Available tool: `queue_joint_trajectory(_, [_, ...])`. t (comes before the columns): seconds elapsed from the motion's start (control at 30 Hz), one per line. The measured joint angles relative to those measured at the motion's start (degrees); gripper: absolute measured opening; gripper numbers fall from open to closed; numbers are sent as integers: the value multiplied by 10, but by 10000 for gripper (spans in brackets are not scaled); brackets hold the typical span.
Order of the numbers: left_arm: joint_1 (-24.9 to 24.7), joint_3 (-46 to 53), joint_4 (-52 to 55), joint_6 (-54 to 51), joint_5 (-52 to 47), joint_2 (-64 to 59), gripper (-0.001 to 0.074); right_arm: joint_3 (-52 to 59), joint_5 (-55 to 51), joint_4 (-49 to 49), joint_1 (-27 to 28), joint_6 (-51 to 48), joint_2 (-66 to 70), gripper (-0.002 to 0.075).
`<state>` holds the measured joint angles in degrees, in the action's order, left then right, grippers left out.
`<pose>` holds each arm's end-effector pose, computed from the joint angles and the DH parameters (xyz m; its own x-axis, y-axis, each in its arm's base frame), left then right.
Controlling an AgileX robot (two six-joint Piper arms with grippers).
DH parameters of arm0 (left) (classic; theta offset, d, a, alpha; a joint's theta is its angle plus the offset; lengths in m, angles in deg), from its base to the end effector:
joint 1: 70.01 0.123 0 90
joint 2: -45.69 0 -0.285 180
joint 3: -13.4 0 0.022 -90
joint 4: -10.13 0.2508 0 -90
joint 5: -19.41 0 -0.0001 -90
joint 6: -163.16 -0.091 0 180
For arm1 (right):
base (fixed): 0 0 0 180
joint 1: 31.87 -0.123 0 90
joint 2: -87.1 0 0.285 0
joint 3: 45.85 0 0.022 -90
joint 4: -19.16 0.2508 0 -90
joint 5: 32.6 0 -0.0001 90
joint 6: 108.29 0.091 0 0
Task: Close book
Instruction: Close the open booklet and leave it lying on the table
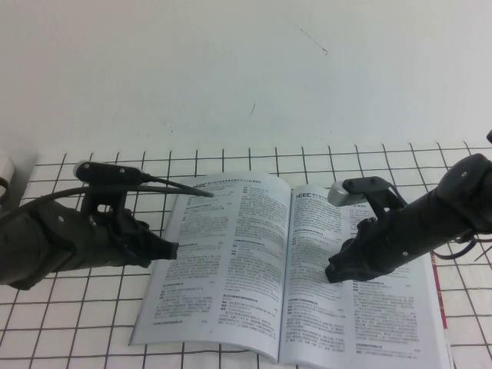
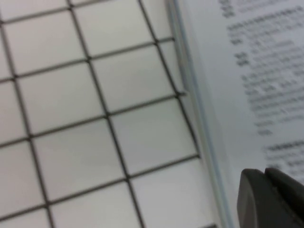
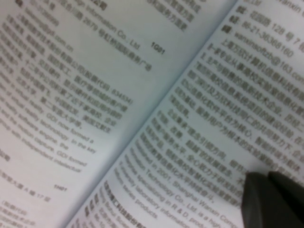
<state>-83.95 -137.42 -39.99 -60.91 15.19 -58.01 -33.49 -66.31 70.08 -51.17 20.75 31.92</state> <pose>0.3188 -0.0845 0.1804 -0.7186 0.0713 -0.6918 0.2052 0.9722 -0.1129 0.3432 0.1618 0.1108 -0.8429 -0.3830 -0.3779 -0.5170 0.7711 0.3717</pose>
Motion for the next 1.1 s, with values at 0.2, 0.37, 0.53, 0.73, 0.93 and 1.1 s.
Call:
queue_joint_trajectory(0.2, [0, -6, 3, -4, 48, -42, -3, 0, 0, -1, 0, 8, 0, -3])
queue_joint_trajectory(0.37, [0, -7, 3, -4, 47, -78, -3, 0, -1, -1, 0, 11, 0, -3])
queue_joint_trajectory(0.53, [-1, -10, -15, -2, 16, -83, -3, 0, -1, -1, 0, 11, 0, -3])
queue_joint_trajectory(0.73, [-24, -19, -71, -2, -55, -82, -3, 0, 1, -1, 0, 11, 0, -3])
queue_joint_trajectory(0.93, [-65, -58, -185, -49, -206, -82, -3, 0, 3, 4, 0, 6, 0, -3])
queue_joint_trajectory(1.1, [-77, -90, -372, -169, -326, -68, -3, 0, 4, -1, 4, 6, -2, -3])
